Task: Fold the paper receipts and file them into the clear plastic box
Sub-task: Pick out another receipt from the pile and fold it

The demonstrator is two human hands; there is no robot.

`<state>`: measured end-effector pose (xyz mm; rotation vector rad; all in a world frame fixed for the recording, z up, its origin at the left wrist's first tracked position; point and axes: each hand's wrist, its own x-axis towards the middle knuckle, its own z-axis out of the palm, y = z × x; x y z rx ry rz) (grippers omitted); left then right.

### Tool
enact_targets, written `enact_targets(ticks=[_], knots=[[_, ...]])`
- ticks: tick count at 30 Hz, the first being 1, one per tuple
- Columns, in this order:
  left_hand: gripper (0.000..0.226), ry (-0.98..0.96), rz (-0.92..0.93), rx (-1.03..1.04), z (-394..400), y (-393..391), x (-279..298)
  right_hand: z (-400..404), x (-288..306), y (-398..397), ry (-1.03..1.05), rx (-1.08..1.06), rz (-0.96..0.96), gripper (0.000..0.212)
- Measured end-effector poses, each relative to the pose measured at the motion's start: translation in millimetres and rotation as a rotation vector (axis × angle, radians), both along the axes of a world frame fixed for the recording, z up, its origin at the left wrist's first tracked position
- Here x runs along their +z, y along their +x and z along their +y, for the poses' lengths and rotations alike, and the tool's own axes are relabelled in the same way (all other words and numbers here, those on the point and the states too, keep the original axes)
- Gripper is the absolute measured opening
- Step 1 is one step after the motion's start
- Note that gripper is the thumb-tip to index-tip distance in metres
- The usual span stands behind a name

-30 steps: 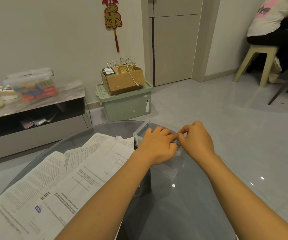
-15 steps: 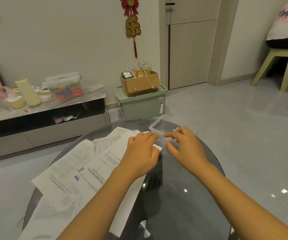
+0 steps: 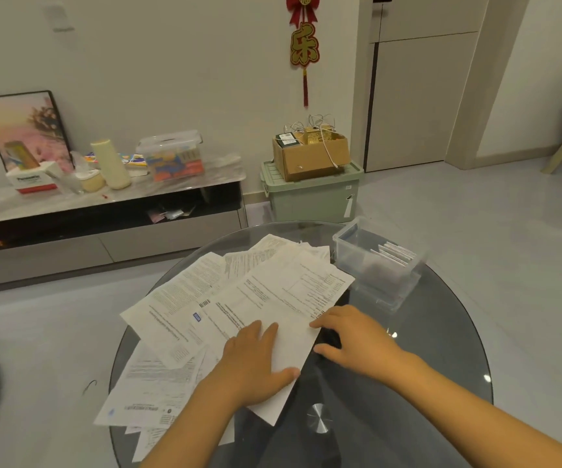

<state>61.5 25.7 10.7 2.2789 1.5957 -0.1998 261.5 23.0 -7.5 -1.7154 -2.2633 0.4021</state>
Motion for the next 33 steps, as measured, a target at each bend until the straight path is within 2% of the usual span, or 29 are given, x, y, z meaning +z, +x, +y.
enact_targets(ticks=[3,7,14,17,20,24,26,29,33], knots=[[0.095,-0.115,0.039,-0.085,1,-2,-4,6,-4,-3,-0.024,0.084,-0.074,0.051],[0.097,-0.144,-0.028,-0.106,10,-6,-6,12,-3,-4,-0.064,0.133,-0.108,0.054],[0.083,-0.137,-0.017,-0.138,11,-3,-6,15,-7,-6,0.007,0.118,-0.120,0.039],[0.070,-0.153,-0.091,-0.114,12,-8,-2,19,-8,-4,0.055,0.082,-0.117,0.032],[0.069,-0.114,-0.128,-0.089,13,-10,-7,19,-8,0,0.051,0.088,-0.137,0.035],[0.080,-0.052,-0.145,-0.048,20,-11,-13,12,-3,-3,-0.056,0.129,-0.048,0.034],[0.081,-0.014,-0.135,-0.041,25,-13,-15,8,-5,-5,-0.097,0.127,-0.037,0.042],[0.073,0.011,-0.213,-0.023,29,-14,-17,8,-10,-8,-0.087,0.063,0.010,0.045],[0.052,0.060,-0.287,0.028,33,-12,-19,12,-13,-10,-0.085,-0.039,0.123,0.028]])
